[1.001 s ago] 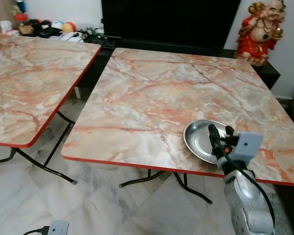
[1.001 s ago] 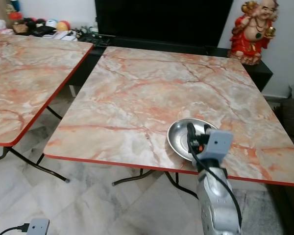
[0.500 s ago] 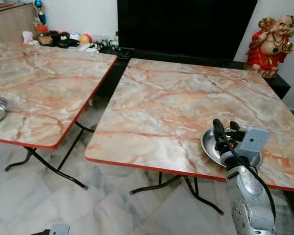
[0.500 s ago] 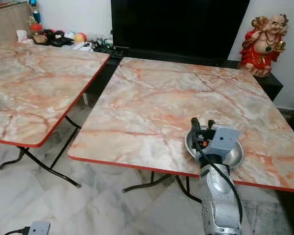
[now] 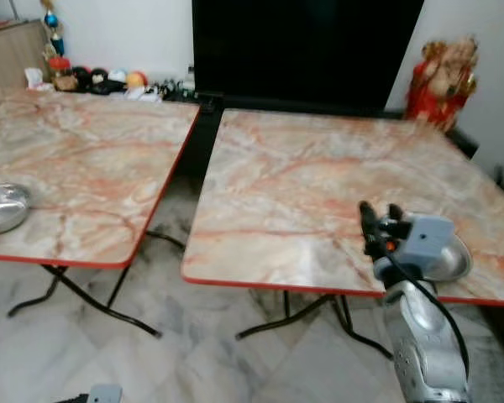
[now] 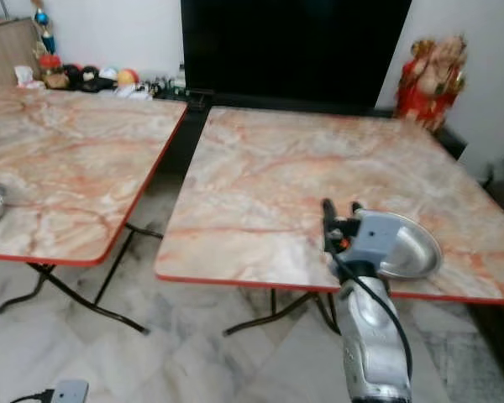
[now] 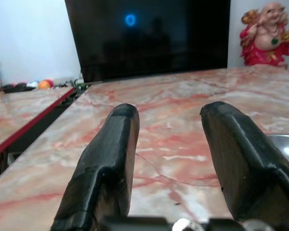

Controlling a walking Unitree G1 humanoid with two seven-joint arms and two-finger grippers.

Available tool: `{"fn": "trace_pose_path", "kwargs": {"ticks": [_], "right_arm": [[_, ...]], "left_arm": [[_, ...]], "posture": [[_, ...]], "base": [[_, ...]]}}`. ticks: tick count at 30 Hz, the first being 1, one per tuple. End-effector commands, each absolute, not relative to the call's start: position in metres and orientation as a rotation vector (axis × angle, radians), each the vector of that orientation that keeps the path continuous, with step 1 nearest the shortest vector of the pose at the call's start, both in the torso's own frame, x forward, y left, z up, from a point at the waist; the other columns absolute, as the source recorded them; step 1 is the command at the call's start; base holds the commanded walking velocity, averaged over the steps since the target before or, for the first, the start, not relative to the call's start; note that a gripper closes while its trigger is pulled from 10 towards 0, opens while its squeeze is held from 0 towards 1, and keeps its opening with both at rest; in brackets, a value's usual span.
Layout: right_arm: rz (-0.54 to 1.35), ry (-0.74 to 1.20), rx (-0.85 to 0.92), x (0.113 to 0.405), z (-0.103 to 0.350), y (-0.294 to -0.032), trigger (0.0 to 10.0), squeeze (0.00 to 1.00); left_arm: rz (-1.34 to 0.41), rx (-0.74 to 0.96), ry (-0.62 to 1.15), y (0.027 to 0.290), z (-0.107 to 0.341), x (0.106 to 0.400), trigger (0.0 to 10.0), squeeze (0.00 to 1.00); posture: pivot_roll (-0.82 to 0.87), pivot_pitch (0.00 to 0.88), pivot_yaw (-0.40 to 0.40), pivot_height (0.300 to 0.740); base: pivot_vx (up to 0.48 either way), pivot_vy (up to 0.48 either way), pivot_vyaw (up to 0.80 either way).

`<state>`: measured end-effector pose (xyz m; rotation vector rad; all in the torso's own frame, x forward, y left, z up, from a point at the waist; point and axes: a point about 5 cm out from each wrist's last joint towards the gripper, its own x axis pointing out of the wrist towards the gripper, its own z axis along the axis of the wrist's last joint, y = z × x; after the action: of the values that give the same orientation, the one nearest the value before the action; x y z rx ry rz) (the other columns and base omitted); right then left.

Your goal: Setting the table

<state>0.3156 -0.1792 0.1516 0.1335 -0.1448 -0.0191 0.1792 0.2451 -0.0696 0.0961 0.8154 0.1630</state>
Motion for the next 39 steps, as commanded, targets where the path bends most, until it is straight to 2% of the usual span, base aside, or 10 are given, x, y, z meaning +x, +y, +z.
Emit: {"fn": "trace_pose_path", "kwargs": {"ticks": [1,8,9,10,11,15,18,28,39], "right_arm": [[-0.003,-0.172,0.135,0.318,0.159,-0.174,10.0,0.00],[-0.030,-0.207,0.116,0.314,0.152,-0.178,10.0,0.00],[-0.083,-0.252,-0.050,0.309,0.148,-0.188,10.0,0.00],[-0.083,-0.252,-0.050,0.309,0.148,-0.188,10.0,0.00],[-0.110,-0.291,-0.205,0.302,0.143,-0.195,10.0,0.00],[-0.173,-0.230,-0.147,0.293,0.120,-0.211,10.0,0.00],[-0.184,-0.217,-0.163,0.290,0.115,-0.212,10.0,0.00],[-0.139,-0.265,-0.137,0.306,0.125,-0.196,10.0,0.00],[-0.094,-0.277,-0.117,0.317,0.130,-0.180,10.0,0.00]], "left_arm": [[0.170,0.099,0.833,0.249,-0.071,0.175,10.0,0.00],[0.170,0.102,0.837,0.250,-0.071,0.173,10.0,0.00],[0.169,0.103,0.837,0.250,-0.071,0.173,10.0,0.00],[0.169,0.103,0.837,0.250,-0.071,0.173,10.0,0.00],[0.169,0.104,0.834,0.251,-0.071,0.174,10.0,0.00],[0.169,0.106,0.829,0.252,-0.070,0.175,10.0,0.00],[0.172,0.107,0.825,0.253,-0.068,0.177,10.0,0.00],[0.192,0.104,0.813,0.257,-0.066,0.180,10.0,0.00],[0.218,0.097,0.813,0.262,-0.065,0.177,10.0,0.00]], "posture": [[0.01,0.000,-0.043,0.740],[0.01,0.000,-0.043,0.740],[0.02,0.000,-0.042,0.740],[0.02,0.000,-0.042,0.740],[0.01,0.000,-0.041,0.740],[0.01,0.000,-0.032,0.740],[0.01,0.023,-0.031,0.740],[0.03,0.107,-0.021,0.740],[0.05,0.138,-0.024,0.740]], "base": [[0.000,0.480,0.00],[0.000,0.480,0.00],[0.000,0.480,0.00],[0.000,0.480,0.00],[0.000,0.480,0.00],[0.000,0.480,0.00],[0.000,0.480,0.00],[0.000,0.480,0.00],[0.000,0.480,0.00]]}}
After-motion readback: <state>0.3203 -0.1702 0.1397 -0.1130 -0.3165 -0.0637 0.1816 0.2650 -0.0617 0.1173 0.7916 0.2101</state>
